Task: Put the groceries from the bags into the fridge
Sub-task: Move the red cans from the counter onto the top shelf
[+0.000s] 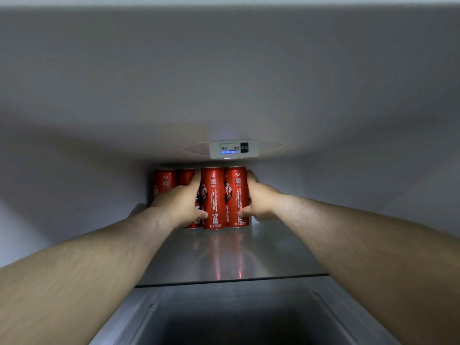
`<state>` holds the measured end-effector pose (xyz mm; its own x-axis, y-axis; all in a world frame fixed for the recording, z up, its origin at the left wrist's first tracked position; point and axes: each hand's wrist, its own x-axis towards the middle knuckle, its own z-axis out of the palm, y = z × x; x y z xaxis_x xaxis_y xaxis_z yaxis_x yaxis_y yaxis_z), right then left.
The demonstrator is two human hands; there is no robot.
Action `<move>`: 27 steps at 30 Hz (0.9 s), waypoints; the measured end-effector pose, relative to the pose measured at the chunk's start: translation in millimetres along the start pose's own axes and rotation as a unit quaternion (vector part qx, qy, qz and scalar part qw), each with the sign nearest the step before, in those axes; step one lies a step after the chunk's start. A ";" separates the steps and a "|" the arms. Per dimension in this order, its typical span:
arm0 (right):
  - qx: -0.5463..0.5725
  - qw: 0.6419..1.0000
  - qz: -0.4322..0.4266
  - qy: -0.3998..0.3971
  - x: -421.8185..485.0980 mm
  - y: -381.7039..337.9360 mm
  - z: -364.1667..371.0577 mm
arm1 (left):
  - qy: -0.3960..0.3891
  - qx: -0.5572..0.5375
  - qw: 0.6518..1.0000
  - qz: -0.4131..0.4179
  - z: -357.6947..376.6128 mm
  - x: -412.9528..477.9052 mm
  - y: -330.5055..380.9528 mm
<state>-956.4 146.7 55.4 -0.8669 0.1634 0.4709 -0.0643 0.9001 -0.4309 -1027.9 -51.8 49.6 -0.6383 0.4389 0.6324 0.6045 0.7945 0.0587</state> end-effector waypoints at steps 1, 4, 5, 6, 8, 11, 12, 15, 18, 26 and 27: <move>-0.003 1.000 0.000 0.000 0.9 1.0 -0.1 | 0.001 0.009 1.000 0.000 0.4 1.3 0.4; -0.011 1.000 0.000 0.004 1.9 3.9 -0.1 | 0.004 0.028 1.000 0.001 0.8 4.0 2.4; -0.015 1.000 0.001 0.004 2.5 5.1 0.6 | 0.006 0.037 0.999 0.001 1.1 4.9 2.5; -0.021 1.000 0.003 0.004 2.9 5.9 1.3 | 0.009 0.047 0.999 0.001 1.4 5.6 3.0; -0.025 1.000 0.009 0.002 6.1 7.8 3.9 | 0.016 0.060 0.998 0.005 3.6 7.3 4.4; 0.001 1.000 0.015 0.005 11.4 9.0 6.5 | 0.025 0.072 0.997 0.011 5.5 9.6 8.6; 0.017 1.000 0.017 0.006 11.9 9.0 7.1 | 0.027 0.073 0.997 0.013 5.1 9.9 10.1; 0.056 0.998 0.031 0.019 14.3 8.8 9.8 | 0.023 0.062 0.998 0.017 3.8 9.3 12.6; 0.095 0.994 0.053 0.030 18.0 4.9 11.5 | 0.021 0.062 0.998 0.023 3.8 9.2 16.2; 0.104 0.989 0.087 0.061 24.9 5.6 15.1 | 0.037 0.104 0.994 0.010 9.8 14.6 18.6; 0.104 0.989 0.084 0.064 24.9 6.2 15.3 | 0.038 0.104 0.994 0.011 10.1 14.9 18.4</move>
<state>-985.9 150.2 52.7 -0.8052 0.3661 0.4664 -0.0363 0.7548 -0.6550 -1031.2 -26.4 52.3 -0.5828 0.4309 0.6890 0.5020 0.8576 -0.1117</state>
